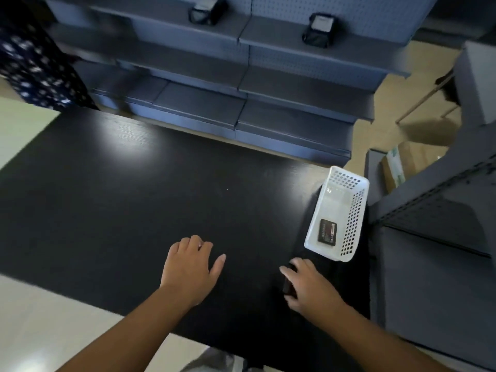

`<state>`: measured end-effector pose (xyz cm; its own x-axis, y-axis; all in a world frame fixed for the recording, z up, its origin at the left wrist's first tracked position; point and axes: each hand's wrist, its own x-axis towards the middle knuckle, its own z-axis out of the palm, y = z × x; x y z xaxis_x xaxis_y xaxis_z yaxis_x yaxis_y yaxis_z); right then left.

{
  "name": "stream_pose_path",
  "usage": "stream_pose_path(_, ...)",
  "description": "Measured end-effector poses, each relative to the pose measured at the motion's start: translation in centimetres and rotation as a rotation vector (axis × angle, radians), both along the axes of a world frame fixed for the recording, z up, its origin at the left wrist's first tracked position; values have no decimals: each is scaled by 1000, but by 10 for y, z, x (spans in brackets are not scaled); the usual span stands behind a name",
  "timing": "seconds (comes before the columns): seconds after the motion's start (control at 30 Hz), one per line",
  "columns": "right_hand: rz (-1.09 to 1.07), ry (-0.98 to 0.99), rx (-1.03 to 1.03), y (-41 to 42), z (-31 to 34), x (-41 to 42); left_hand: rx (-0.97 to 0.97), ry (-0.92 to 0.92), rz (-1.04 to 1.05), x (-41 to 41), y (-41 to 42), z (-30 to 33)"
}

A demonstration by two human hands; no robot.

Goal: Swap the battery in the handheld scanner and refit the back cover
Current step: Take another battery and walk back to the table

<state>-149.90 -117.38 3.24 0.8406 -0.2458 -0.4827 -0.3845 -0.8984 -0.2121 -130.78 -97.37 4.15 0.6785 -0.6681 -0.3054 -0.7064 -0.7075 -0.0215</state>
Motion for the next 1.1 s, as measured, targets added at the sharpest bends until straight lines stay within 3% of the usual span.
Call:
stream_pose_path(0.17,238,-164,-65,60,99,95,-60,-42,130,7,46,46)
stream_pose_path(0.33,391,-275,-90,127,138,155,-156,-93,275,28,115,77)
stream_pose_path(0.8,680,-271,-147,376,132,335,-272,-88,566,152,394,74)
stream_pose_path(1.1,813,-265,-141,504,130,470,-331,-100,677,259,523,68)
